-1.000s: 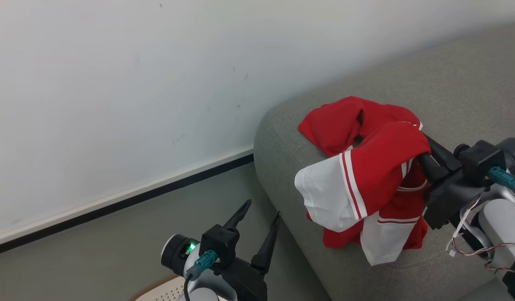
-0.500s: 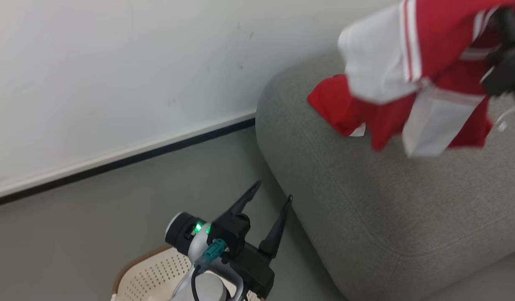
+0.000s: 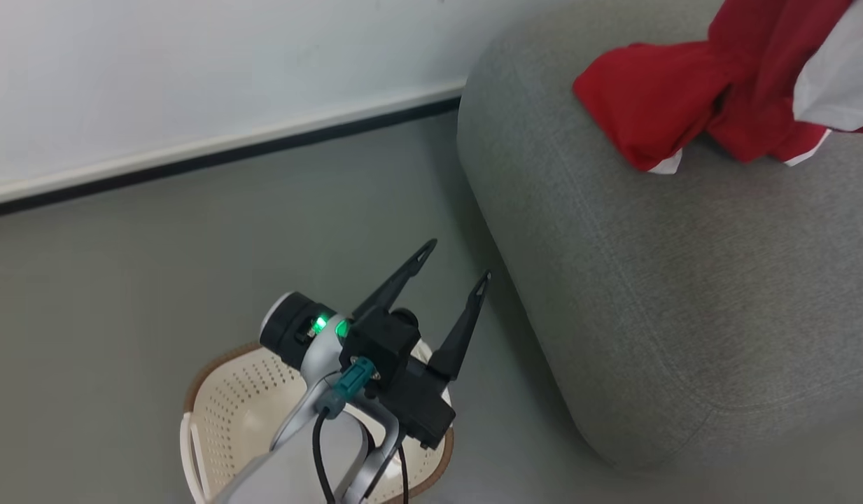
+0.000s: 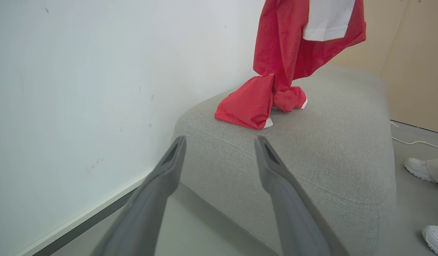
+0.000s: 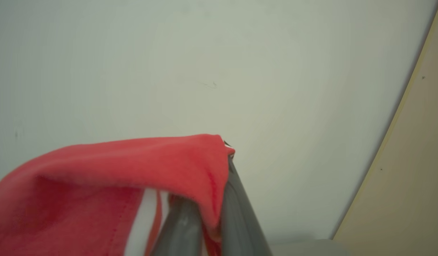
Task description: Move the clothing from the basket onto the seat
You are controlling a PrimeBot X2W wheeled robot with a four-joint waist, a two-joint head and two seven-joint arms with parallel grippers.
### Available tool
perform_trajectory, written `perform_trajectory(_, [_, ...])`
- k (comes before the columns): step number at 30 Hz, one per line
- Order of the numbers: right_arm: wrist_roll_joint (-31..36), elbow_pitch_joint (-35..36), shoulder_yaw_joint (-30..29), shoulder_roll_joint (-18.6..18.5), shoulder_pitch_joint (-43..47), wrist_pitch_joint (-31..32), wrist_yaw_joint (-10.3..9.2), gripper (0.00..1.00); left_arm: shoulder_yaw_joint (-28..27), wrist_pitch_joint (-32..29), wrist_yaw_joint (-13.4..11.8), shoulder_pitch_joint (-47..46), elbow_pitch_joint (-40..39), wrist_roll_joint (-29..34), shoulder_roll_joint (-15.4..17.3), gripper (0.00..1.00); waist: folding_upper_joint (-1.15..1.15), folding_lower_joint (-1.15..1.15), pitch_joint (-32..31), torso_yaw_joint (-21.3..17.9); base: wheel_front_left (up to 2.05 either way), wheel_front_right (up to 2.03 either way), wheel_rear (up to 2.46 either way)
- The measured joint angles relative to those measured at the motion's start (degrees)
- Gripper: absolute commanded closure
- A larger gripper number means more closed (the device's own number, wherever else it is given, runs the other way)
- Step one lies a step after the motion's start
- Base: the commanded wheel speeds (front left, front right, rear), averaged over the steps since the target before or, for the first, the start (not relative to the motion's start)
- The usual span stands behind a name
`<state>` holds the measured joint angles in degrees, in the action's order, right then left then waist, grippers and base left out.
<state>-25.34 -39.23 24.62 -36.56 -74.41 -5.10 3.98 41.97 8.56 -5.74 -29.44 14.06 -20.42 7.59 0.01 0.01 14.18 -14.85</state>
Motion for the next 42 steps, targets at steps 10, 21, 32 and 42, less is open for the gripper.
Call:
perform_trajectory(10, [-0.43, -4.49, -2.38, -1.1, -2.31, -1.1, -1.72, 1.0, -1.08, -2.48, -0.32, -3.87, -4.01, 2.85, 3.15, 0.0, 0.0, 0.0, 8.65, 0.97, 0.0, 0.0, 0.0])
perform_trajectory(21, [-1.44, -12.85, -1.79, 5.27, -0.55, -4.68, -2.68, 1.0, -1.54, -4.49, -0.37, -8.03, -5.69, 4.44, 4.52, 0.0, 0.01, 0.0, 17.64, 0.94, 0.0, 0.0, 0.0])
perform_trajectory(32, [-1.44, -19.08, 0.04, 10.04, 1.36, -7.34, -2.37, 1.0, -1.97, -4.74, -0.37, -8.73, -5.43, 5.88, 4.88, 0.0, 0.0, -0.01, 21.07, 2.27, 0.0, 0.0, 0.0])
perform_trajectory(42, [-0.77, -21.09, 0.99, 11.14, 3.28, -9.03, -0.89, 0.0, -2.99, -3.26, -0.41, -8.77, -4.21, 4.31, 4.12, 0.0, 0.0, -0.01, 19.23, 1.93, 0.0, 0.0, 0.0])
